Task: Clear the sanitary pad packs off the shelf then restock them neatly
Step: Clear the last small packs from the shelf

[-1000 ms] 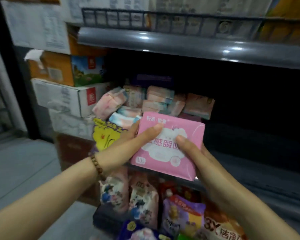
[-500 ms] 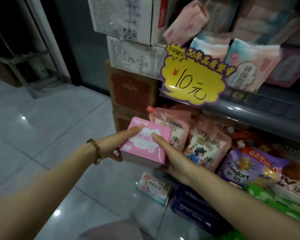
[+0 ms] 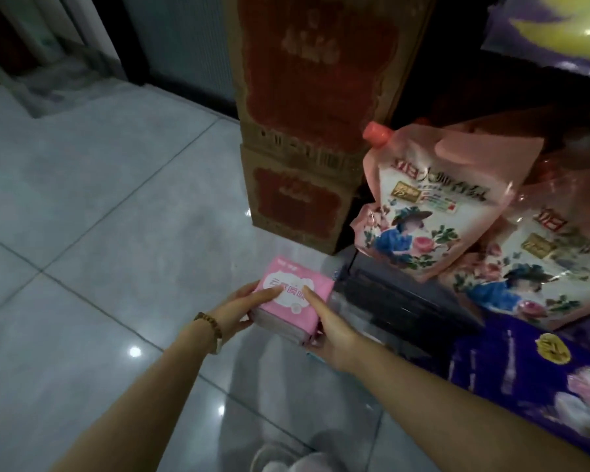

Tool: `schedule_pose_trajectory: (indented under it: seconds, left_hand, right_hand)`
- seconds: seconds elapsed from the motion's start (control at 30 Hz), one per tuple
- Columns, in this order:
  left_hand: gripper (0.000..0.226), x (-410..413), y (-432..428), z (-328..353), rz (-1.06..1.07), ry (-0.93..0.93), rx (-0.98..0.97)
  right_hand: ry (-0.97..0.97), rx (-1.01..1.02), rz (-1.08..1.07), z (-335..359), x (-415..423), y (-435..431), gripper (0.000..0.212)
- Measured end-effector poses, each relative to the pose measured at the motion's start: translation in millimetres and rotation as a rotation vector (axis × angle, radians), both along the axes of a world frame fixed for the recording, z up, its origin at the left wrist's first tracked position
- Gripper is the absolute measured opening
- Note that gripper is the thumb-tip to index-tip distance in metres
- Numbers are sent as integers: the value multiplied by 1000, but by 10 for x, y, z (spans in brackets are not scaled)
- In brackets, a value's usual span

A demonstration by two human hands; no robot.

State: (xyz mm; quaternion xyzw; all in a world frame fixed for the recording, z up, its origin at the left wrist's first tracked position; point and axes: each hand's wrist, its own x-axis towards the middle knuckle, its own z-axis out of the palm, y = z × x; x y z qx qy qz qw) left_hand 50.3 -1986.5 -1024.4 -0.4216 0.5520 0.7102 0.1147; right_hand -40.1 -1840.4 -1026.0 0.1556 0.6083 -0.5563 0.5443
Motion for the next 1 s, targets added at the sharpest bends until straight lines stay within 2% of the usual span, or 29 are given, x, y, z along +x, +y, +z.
schedule_pose_trajectory:
  seconds: [0.13,0.23,0.4,0.43,0.5,0.57,0.7,0.87,0.93,1.0]
  left_hand:
    - [70,-33,-46,-454,32,27,50]
    - [43,-75,2,-670,30,37,39]
    - [28,-70,22,-717,36,15,3]
    - [31,-65,9,-710,13,11,-30]
    - [51,-55,0,-665,1,7,-120]
    - [64,-47,16,-531,85,-15,-186]
    - [55,53,83,-169,155,-23,-346]
    - [52,93,241,639,10,51,-557]
    - [53,42,353,1082,-95,101,-694]
    - [52,-42,498,1556,-192,181,-864]
  right_hand:
    - [-32,26,-7,-415,-48,-63,48]
    - [4,83,101,-598,-60,-51,52]
    - [103,137,158,-714,-54,-47,56]
    - [117,150,153,-728,-49,-62,56]
    - [167,178,133,-740,-24,-91,54]
    - [232,217,85,-697,0,-94,54]
    - [319,220,135,-302,8,31,45]
    - [656,134,441,554,-116,373,40]
    - [819,89,559,995,-173,570,54]
    - [983,27,686,1453,-267,830,59]
